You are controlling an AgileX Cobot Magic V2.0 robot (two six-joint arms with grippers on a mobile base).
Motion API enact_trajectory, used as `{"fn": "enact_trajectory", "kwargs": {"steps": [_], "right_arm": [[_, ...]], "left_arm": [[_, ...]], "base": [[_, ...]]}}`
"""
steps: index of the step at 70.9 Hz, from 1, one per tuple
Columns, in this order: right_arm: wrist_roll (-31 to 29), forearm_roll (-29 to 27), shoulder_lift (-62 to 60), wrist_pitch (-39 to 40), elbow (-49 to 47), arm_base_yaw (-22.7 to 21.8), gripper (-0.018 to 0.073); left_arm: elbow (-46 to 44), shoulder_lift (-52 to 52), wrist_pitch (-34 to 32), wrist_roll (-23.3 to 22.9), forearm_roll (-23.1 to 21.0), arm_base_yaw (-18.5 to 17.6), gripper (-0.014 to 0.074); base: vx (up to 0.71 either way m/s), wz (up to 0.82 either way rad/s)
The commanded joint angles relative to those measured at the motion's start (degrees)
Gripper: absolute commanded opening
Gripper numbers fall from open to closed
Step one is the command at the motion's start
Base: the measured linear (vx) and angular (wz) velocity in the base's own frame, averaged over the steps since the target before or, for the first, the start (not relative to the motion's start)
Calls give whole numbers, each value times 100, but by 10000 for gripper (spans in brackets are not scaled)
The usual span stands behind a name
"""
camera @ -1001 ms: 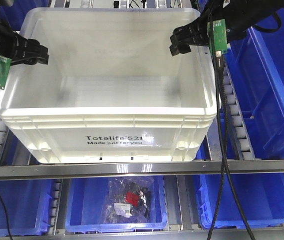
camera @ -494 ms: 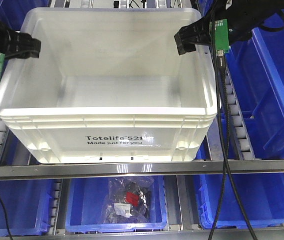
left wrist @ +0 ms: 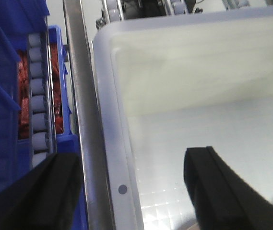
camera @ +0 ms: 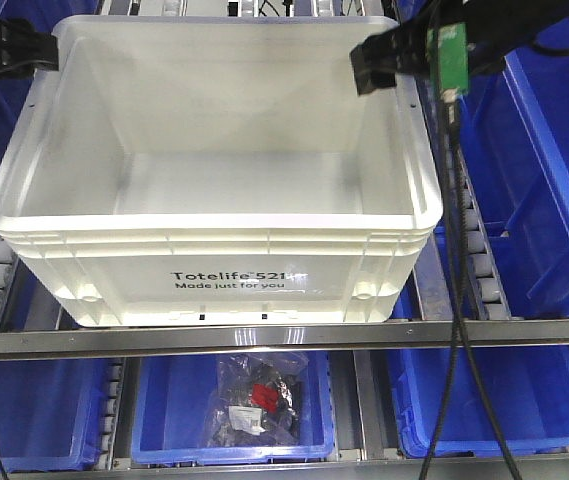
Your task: Place moving items into box and shelve
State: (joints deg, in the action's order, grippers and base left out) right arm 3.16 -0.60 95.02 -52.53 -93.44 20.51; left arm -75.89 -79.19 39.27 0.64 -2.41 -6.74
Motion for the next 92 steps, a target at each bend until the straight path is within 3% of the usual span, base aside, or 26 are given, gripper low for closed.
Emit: {"fn": "enact_trajectory", "kwargs": {"steps": [1, 33, 46, 60, 78, 92], "right_arm": [[140, -12, -481, 498, -115, -16, 577], [100, 6, -2269, 2766, 2510, -16, 577], [-316, 1, -3338, 3371, 3597, -16, 575], [-387, 1, -4794, 3947, 4985, -16, 575], [-387, 6, -6959, 3951, 6309, -16, 575], [-393, 106, -8506, 3447, 7097, -16, 575]], "left_arm": [[-138, 334, -369, -64, -71, -24, 512], [1803, 1723, -1262, -14, -76, -24, 463], [2324, 2607, -1300, -10, 17, -24, 463], [3049, 3873, -1289, -8, 20, -24, 463], [4092, 5906, -834, -8, 20, -24, 463], [4846, 7391, -392, -8, 20, -24, 463]], "base": [[0, 0], [0, 0], [0, 0], [0, 0], [0, 0], [0, 0]]}}
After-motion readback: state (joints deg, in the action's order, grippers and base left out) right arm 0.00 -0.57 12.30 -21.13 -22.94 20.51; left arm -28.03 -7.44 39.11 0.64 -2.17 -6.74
